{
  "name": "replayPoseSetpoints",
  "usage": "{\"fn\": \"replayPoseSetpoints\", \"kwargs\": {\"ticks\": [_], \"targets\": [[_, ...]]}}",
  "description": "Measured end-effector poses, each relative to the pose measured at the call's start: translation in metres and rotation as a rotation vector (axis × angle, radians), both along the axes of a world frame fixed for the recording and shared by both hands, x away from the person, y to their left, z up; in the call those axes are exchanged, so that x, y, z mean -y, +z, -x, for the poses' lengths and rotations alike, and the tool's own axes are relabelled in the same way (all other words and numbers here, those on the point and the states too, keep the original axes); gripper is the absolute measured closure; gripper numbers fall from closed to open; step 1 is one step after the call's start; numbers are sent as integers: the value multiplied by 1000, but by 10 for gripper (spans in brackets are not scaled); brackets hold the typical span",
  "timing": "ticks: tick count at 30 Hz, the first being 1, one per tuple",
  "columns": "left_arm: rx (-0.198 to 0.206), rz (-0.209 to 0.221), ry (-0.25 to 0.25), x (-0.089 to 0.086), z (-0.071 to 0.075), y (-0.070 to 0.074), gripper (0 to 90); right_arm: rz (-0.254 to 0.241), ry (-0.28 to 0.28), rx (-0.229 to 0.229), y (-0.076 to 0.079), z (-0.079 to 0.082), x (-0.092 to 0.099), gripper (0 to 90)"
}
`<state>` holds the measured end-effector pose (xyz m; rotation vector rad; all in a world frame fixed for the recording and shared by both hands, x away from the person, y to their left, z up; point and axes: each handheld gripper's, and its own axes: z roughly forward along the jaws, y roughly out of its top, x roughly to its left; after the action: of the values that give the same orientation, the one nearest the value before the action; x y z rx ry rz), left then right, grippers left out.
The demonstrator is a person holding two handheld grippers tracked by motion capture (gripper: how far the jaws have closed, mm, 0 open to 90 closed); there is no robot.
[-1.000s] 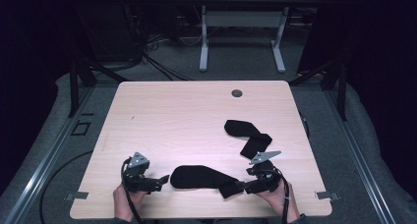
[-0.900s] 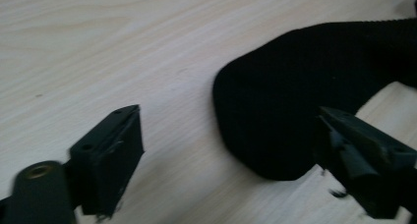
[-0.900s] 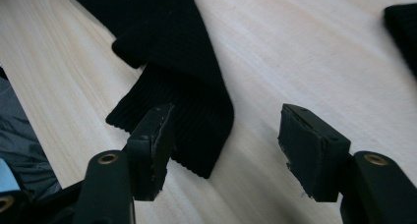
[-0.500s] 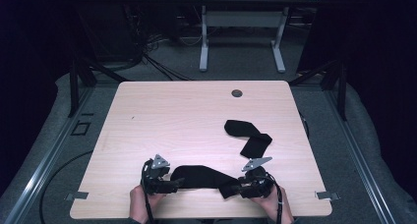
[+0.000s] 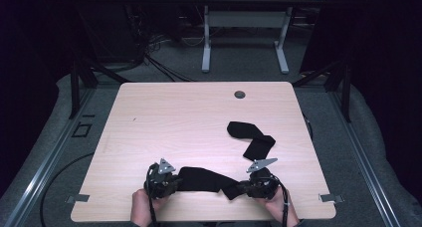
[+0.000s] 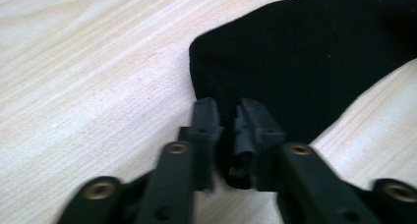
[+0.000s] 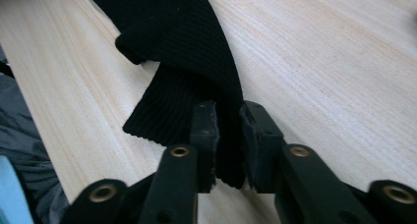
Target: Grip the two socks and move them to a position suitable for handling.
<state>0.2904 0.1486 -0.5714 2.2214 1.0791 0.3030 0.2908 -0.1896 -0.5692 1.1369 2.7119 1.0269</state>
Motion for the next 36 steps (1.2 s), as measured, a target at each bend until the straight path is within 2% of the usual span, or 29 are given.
{"fn": "replayPoseSetpoints", "kwargs": {"ticks": [2, 4, 6, 7, 8, 10, 13, 15, 16, 17, 18, 21, 23, 25, 27, 28, 29, 30, 31, 32, 34, 35, 36], "targets": [[-1, 5, -7, 0, 0, 0, 827, -14, -9, 1, -1, -1, 0, 816], [-8, 9, -14, -1, -1, 0, 845, -1, 1, 11, 0, 0, -1, 842], [-16, 19, -21, -2, -2, 1, 850, 39, 12, 36, 4, 1, -3, 853], [-16, 19, -21, -2, -2, 1, 852, 39, 12, 36, 4, 1, -3, 853], [-27, 30, -26, -3, -3, 2, 851, 87, 8, 81, 8, 1, -4, 857], [-26, 41, -28, -3, -3, 4, 852, 100, 2, 110, 12, 1, -3, 857], [-31, 91, -51, -2, -4, 14, 852, 163, -2, 176, 24, 1, 0, 857], [-36, 113, -70, -2, -6, 20, 852, 210, -25, 239, 33, 2, 0, 856], [-36, 113, -70, -2, -6, 20, 851, 210, -25, 239, 33, 2, 0, 856], [-39, 128, -73, 0, -7, 22, 851, 262, -22, 325, 43, 2, 0, 856], [-36, 137, -86, 2, -8, 27, 852, 273, -29, 350, 46, 2, -1, 855], [-31, 150, -91, 4, -9, 33, 851, 344, -28, 483, 58, 3, -3, 852], [-20, 150, -100, 6, -10, 39, 850, 371, -25, 576, 64, 6, -5, 849], [-16, 149, -99, 6, -11, 40, 849, 384, -8, 638, 66, 8, -5, 846], [-28, 132, -95, 5, -12, 38, 846, 377, 13, 632, 66, 9, -4, 840], [-32, 126, -91, 4, -12, 35, 844, 361, 25, 604, 65, 8, -4, 834], [-41, 122, -88, 4, -13, 32, 840, 337, 63, 559, 59, 9, -2, 820], [-54, 118, -79, 3, -13, 28, 840, 337, 63, 559, 59, 9, -2, 820], [-67, 105, -77, 1, -14, 23, 836, 308, 77, 511, 55, 10, -2, 811], [-84, 89, -75, -1, -14, 17, 827, 264, 119, 429, 47, 12, 1, 796], [-96, 74, -69, -2, -14, 12, 789, 235, 135, 362, 43, 13, 3, 745], [-96, 74, -69, -2, -14, 12, 769, 235, 135, 362, 43, 13, 3, 745], [-103, 67, -66, -3, -13, 10, 769, 220, 148, 325, 41, 14, 5, 730]]}}
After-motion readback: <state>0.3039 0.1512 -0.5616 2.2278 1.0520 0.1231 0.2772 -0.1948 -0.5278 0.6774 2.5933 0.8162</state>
